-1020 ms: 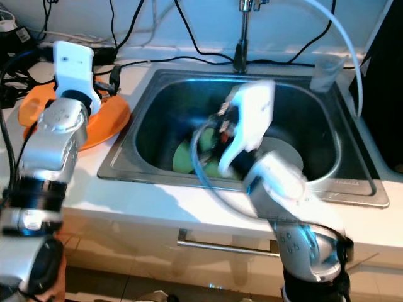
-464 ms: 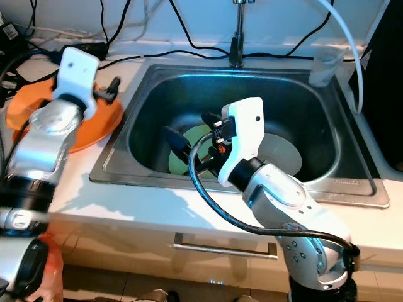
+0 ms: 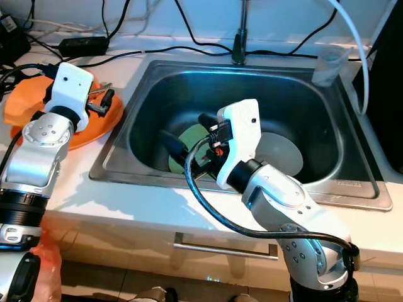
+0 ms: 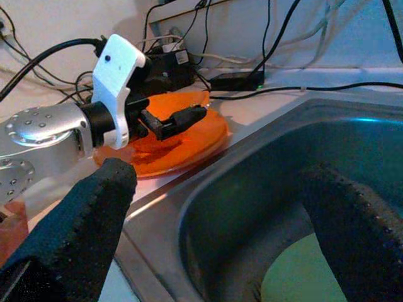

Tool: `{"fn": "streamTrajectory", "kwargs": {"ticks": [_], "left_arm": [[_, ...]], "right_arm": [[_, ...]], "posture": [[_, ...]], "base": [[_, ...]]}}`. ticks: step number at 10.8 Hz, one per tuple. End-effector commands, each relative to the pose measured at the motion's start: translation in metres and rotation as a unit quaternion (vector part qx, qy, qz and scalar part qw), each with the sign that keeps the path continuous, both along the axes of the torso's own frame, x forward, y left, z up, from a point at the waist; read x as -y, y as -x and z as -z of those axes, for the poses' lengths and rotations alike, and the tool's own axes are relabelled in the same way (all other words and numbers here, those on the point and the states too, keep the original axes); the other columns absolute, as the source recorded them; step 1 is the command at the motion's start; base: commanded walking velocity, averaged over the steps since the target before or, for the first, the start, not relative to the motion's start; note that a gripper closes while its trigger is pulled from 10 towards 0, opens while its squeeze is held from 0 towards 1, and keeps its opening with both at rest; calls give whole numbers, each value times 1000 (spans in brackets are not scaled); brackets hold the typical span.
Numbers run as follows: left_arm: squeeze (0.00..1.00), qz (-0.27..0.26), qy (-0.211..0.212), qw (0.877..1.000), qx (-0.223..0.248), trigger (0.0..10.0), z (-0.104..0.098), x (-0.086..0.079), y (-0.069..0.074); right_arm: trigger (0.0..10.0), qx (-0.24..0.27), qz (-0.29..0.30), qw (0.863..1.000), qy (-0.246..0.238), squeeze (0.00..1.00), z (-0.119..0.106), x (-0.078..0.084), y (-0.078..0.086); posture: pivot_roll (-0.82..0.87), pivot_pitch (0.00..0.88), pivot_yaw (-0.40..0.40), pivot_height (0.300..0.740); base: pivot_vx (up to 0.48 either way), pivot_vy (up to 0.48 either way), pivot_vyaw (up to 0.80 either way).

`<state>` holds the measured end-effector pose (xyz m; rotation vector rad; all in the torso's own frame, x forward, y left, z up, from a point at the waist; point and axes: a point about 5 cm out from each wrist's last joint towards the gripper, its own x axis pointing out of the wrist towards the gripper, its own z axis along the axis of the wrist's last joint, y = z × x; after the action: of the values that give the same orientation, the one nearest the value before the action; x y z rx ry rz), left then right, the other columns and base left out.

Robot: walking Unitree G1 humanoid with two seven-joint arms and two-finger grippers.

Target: Kitchen organization

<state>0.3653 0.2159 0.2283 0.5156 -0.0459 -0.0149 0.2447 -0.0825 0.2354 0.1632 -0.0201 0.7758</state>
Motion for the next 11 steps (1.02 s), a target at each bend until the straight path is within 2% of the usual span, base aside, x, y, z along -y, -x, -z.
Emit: {"fn": "streamTrajectory", "kwargs": {"ticks": [1, 2, 3, 5, 8, 10, 11], "left_arm": [[0, 5, 1, 1000, -3, 10000, 6, -5, 1], [0, 1, -16, 1000, -2, 10000, 12, -9, -1], [0, -5, -15, 1000, -2, 10000, 16, -12, -3], [0, -11, 1, 1000, 22, 10000, 14, -16, -6], [0, -6, -2, 999, 41, 10000, 14, -17, -10], [0, 4, 1, 998, 64, 10000, 5, -12, -11], [0, 12, 5, 998, 66, 7961, 4, -9, -12]], "right_arm": [[10000, 8, -8, 1000, -1, 0, -2, -3, 1], [10000, 11, -8, 1000, -1, 0, -3, -3, 1], [10000, 13, -5, 1000, 0, 0, -4, -2, 1], [10000, 15, -4, 1000, 1, 0, -4, -2, 2], [10000, 19, 0, 1000, 2, 0, -5, -2, 3], [10000, 19, 1, 1000, 1, 0, -5, -2, 3], [10000, 20, 1, 1000, 1, 0, -5, -2, 3]], "posture": [[15, 106, 49, 740], [10, 106, 52, 740], [10, 106, 52, 740], [-5, 106, 52, 740], [-7, 108, 56, 740], [-5, 109, 59, 740], [-5, 109, 59, 740]], "base": [[0, 0, 0], [0, 0, 0], [0, 0, 0], [0, 0, 0], [0, 0, 0], [0, 0, 0], [0, 0, 0]]}}
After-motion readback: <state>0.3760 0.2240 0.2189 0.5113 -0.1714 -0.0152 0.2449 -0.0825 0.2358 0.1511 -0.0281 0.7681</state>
